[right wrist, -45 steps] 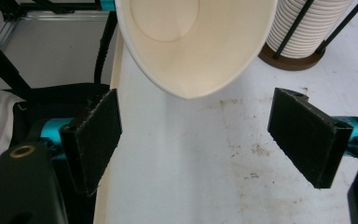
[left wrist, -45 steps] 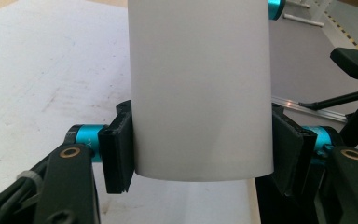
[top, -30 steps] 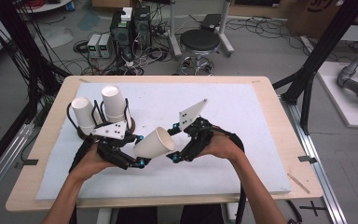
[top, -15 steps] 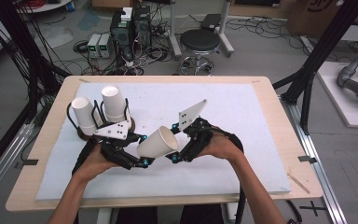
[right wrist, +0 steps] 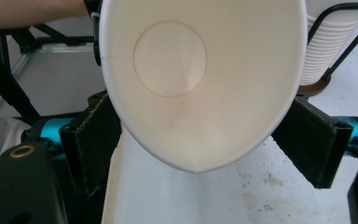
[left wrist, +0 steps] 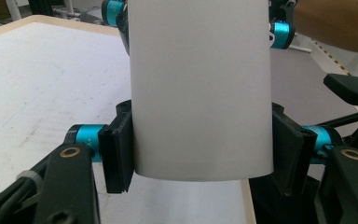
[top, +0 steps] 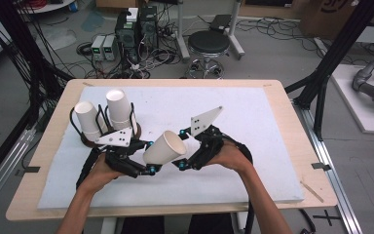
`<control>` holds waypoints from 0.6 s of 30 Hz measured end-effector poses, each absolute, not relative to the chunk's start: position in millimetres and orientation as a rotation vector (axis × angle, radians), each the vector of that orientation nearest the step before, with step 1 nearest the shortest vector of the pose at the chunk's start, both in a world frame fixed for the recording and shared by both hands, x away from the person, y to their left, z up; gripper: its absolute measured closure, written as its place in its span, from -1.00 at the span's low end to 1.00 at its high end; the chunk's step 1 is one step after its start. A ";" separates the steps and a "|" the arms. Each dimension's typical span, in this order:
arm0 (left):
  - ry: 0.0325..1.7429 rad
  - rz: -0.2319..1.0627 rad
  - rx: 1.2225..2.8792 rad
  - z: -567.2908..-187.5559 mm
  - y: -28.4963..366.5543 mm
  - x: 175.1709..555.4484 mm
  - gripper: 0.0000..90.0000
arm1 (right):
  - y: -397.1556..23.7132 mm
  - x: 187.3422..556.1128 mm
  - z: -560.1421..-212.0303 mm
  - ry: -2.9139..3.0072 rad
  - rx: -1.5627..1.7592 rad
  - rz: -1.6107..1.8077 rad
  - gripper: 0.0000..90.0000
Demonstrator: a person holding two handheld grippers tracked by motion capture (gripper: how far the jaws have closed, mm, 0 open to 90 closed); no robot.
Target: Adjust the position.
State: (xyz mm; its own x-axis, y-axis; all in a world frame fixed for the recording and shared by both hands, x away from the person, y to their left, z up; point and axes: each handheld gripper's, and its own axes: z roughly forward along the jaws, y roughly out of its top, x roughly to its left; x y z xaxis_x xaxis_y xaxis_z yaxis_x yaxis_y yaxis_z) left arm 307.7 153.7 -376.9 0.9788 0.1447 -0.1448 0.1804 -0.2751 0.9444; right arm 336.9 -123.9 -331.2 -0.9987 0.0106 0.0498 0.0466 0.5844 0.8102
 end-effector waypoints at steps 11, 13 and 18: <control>0.241 -0.038 1.790 -385.8 151.8 306.4 -0.22 | -125.0 336.2 -340.1 -2.678 -0.072 -1.517 -0.60; 0.242 -0.038 1.778 -387.0 151.4 306.1 -0.22 | -126.4 335.9 -340.9 -2.660 -0.083 -1.543 -0.60; 0.240 -0.038 1.763 -390.0 149.5 305.1 -0.22 | -128.1 335.5 -343.3 -2.623 -0.101 -1.594 -0.60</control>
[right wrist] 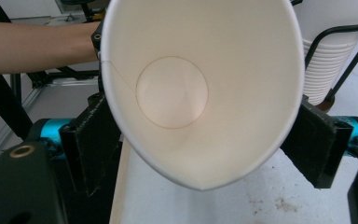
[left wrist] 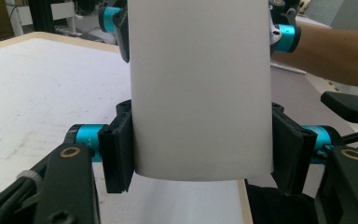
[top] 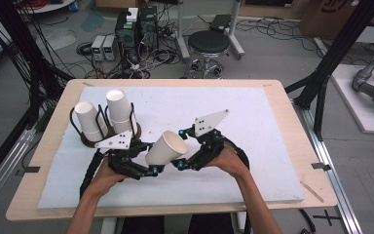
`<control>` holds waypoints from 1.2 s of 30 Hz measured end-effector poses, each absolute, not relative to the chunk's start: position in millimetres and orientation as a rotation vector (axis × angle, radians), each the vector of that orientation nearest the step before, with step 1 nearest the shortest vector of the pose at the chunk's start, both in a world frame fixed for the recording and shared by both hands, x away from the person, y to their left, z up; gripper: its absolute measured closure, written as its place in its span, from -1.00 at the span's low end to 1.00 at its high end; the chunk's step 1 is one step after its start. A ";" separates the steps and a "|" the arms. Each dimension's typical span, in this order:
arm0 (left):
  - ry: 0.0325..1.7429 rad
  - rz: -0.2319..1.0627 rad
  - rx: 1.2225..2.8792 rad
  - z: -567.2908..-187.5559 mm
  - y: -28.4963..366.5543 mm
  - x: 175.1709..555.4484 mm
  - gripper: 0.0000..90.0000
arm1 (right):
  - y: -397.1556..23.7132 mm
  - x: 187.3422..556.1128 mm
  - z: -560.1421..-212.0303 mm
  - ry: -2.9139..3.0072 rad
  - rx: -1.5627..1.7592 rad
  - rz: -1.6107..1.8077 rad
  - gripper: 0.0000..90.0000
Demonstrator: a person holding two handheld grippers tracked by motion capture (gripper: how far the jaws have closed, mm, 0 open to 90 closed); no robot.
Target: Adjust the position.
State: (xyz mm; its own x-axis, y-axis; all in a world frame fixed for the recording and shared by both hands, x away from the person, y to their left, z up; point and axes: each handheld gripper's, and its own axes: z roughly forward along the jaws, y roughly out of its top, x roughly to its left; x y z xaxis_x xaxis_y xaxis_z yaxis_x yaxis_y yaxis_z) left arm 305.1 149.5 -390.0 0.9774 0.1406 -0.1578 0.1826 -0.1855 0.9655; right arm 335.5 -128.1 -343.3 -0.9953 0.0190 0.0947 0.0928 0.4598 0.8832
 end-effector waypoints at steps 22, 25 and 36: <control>0.217 -0.045 1.743 -392.3 141.6 303.7 -0.22 | -123.3 337.1 -352.1 -2.460 -0.098 -1.699 -0.59; 0.216 -0.047 1.741 -392.2 141.3 303.7 -0.22 | -123.3 338.1 -352.7 -2.442 -0.081 -1.704 -0.51; 0.208 -0.049 1.744 -392.5 141.6 304.0 -0.22 | -124.0 338.8 -352.6 -2.419 -0.067 -1.718 -0.33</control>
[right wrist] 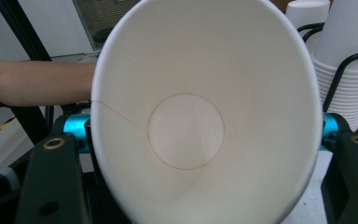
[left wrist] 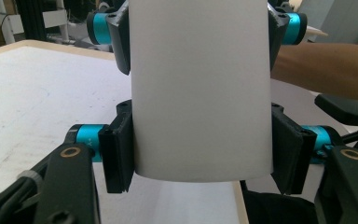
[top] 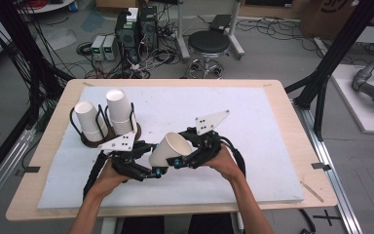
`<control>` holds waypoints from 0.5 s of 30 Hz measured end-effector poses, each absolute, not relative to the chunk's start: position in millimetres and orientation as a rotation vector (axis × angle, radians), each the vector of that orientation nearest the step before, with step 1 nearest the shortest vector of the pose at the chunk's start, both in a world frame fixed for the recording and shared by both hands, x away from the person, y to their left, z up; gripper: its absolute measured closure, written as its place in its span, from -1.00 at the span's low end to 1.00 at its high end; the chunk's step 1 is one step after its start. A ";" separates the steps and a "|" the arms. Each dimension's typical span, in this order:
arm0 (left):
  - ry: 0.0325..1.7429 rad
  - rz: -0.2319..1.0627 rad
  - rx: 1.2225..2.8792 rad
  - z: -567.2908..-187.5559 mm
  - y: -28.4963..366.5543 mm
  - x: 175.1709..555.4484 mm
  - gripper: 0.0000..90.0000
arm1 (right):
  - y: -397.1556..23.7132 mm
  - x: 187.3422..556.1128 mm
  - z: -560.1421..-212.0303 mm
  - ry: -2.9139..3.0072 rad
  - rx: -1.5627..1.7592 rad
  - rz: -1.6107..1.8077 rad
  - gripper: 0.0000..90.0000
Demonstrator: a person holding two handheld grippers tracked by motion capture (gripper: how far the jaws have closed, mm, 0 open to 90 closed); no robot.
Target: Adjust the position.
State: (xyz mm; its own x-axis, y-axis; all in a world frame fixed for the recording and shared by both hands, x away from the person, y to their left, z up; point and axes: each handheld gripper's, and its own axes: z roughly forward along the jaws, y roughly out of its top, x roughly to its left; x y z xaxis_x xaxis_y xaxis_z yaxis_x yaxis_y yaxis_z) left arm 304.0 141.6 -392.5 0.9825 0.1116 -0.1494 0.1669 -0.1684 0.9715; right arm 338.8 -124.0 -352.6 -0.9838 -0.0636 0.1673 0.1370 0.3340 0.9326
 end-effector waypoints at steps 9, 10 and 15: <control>0.228 0.023 1.776 -392.7 139.9 300.6 -0.42 | -123.1 338.3 -353.1 -2.427 -0.073 -1.713 -0.34; 0.248 0.025 1.779 -393.1 139.3 300.7 -0.55 | -123.1 338.8 -353.3 -2.426 -0.064 -1.708 -0.34; 0.281 -0.024 1.783 -394.9 137.8 302.8 -0.90 | -122.8 338.6 -353.6 -2.437 -0.072 -1.700 -0.33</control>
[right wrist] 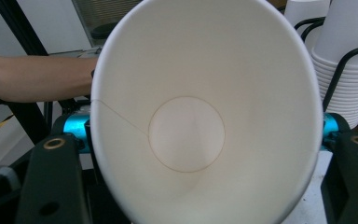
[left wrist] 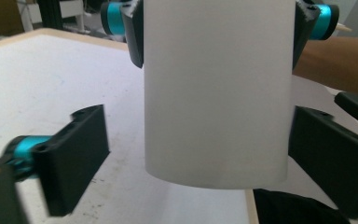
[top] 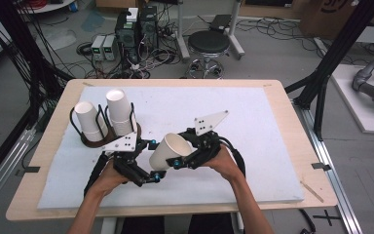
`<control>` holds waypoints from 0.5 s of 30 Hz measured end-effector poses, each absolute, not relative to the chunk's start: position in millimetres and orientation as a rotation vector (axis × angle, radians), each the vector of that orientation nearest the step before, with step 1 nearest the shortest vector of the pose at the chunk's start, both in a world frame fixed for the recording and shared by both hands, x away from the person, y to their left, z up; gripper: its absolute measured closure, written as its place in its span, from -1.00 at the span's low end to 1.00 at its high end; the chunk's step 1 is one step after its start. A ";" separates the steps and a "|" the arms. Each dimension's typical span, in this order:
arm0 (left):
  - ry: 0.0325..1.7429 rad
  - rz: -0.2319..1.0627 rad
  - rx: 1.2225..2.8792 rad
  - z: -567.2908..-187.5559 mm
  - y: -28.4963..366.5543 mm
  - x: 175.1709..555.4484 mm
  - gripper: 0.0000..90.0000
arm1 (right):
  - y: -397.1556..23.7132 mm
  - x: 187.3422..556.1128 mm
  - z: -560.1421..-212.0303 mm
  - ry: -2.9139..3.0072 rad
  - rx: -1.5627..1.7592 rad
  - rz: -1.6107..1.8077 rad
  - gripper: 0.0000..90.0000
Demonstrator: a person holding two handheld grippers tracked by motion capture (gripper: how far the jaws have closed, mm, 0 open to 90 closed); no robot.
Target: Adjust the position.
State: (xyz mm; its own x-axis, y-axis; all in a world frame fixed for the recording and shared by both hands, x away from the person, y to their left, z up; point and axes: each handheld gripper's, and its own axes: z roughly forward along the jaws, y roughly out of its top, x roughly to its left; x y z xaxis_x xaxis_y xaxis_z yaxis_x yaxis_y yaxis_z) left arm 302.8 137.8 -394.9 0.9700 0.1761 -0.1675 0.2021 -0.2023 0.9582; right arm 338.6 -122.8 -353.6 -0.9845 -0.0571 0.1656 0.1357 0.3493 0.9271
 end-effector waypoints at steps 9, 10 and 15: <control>0.291 -0.014 1.798 -394.9 139.3 303.0 -0.96 | -124.0 338.0 -352.6 -2.434 -0.072 -1.703 -0.33; 0.295 -0.013 1.799 -394.9 139.4 302.9 -0.96 | -124.1 338.2 -352.5 -2.435 -0.070 -1.708 -0.33; 0.307 0.008 1.802 -394.4 141.5 302.6 -0.96 | -124.4 337.8 -352.4 -2.440 -0.073 -1.701 -0.33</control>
State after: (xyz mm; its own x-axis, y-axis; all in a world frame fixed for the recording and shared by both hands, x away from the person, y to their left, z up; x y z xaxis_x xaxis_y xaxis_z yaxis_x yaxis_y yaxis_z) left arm 302.6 141.5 -394.4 0.9647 0.2114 -0.1571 0.2033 -0.2186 0.9544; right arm 337.8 -124.4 -352.4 -0.9850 -0.0547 0.1639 0.1349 0.3494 0.9272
